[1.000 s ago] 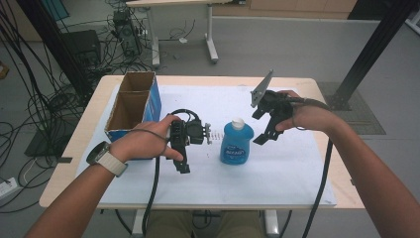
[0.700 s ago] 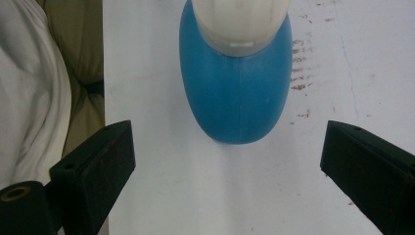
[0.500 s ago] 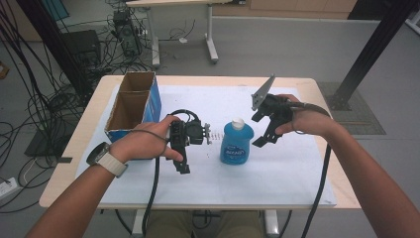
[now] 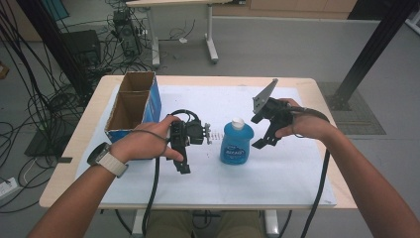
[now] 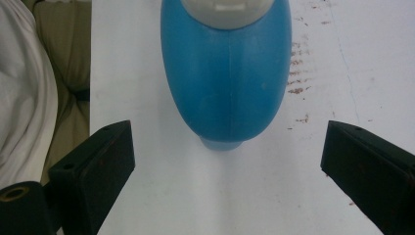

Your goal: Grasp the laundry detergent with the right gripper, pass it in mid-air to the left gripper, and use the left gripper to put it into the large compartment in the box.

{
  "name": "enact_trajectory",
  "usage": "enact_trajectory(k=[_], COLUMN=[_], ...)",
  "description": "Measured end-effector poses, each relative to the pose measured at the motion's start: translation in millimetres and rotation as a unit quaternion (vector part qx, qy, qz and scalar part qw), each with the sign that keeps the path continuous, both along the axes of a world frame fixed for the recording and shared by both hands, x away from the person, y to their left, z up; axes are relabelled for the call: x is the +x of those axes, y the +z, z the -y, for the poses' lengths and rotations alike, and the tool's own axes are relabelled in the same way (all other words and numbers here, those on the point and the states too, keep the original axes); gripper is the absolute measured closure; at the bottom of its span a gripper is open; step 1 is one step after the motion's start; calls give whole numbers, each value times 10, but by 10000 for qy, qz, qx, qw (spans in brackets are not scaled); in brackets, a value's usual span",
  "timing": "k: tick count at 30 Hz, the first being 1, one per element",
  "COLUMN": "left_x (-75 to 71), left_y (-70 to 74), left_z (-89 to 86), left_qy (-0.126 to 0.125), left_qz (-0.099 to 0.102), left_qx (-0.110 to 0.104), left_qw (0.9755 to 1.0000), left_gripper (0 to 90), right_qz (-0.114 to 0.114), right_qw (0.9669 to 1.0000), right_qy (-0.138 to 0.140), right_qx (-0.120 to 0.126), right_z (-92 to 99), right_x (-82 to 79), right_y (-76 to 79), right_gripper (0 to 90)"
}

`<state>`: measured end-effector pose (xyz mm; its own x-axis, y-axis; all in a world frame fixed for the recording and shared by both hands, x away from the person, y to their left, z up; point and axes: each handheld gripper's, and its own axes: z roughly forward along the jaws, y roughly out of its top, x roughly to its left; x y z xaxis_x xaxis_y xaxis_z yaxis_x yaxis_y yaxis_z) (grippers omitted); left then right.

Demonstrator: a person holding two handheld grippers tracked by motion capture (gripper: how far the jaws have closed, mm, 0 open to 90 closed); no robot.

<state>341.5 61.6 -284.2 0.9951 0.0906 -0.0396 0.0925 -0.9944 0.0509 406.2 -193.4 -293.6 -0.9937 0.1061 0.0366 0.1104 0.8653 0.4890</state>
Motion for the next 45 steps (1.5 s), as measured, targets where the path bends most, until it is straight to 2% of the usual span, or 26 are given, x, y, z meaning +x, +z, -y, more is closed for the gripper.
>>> enact_trajectory(k=[21, 45], left_x=[-9, -7], left_y=[7, 4], left_z=[-8, -11], left_qy=[13, 37], left_qz=[0, -1], left_qx=[-8, -28], left_qw=[10000, 10000], left_gripper=[117, 117], right_qz=[42, 27], right_qw=[9999, 9998], right_qy=[16, -19], right_qx=[158, 213], right_z=[4, 8], right_x=[-11, -5], right_y=[-136, -174], right_gripper=[61, 63])
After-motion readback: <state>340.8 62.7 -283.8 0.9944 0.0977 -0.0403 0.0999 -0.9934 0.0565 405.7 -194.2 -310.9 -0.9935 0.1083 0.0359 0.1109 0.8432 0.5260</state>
